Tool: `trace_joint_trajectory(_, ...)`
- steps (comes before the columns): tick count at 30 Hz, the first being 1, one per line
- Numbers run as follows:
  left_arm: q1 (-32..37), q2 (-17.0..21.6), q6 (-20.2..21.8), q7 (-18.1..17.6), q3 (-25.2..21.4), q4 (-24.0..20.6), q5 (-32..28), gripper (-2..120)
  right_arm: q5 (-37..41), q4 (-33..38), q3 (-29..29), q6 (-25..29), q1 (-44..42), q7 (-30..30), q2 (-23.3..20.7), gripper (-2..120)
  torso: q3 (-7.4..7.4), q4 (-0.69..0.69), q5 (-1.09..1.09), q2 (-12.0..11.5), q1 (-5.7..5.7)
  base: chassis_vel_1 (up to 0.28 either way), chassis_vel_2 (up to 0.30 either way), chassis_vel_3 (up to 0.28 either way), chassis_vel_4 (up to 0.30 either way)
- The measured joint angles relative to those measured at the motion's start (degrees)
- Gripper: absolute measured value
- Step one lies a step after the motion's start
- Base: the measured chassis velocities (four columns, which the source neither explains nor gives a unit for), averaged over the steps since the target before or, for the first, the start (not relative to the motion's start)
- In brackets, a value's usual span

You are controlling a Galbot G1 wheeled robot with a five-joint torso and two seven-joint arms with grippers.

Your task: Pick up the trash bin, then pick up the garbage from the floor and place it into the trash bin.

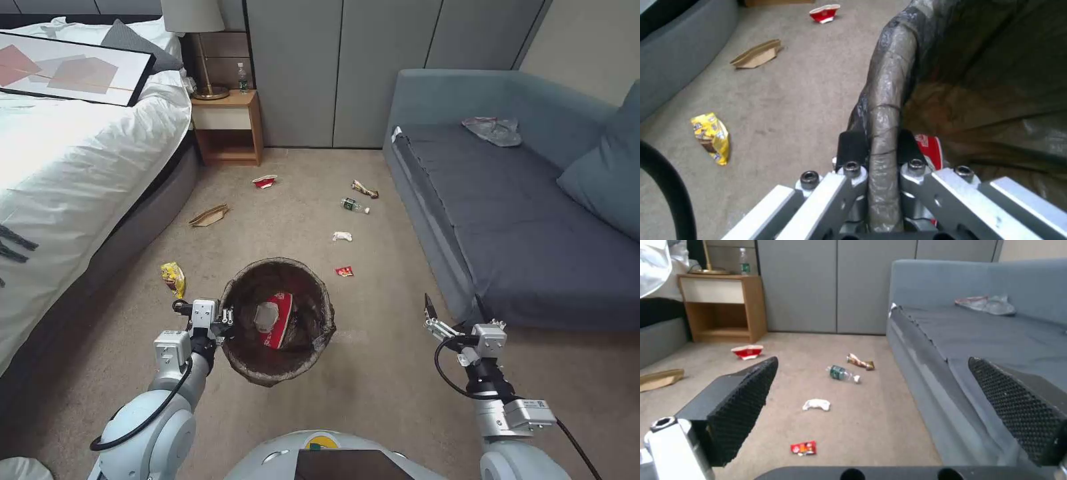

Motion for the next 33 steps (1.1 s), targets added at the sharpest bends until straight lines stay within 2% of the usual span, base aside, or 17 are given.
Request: trace_joint_trajectory(33,0.0,0.1,-0.1,0.0,-0.4,0.1,0.1,2,-0.1,-0.1,-0.5,0.2,-0.1,-0.1,0.0,100,0.00,-0.01,0.00,0.0,0.00,-0.093,0.091,0.096,-0.092)
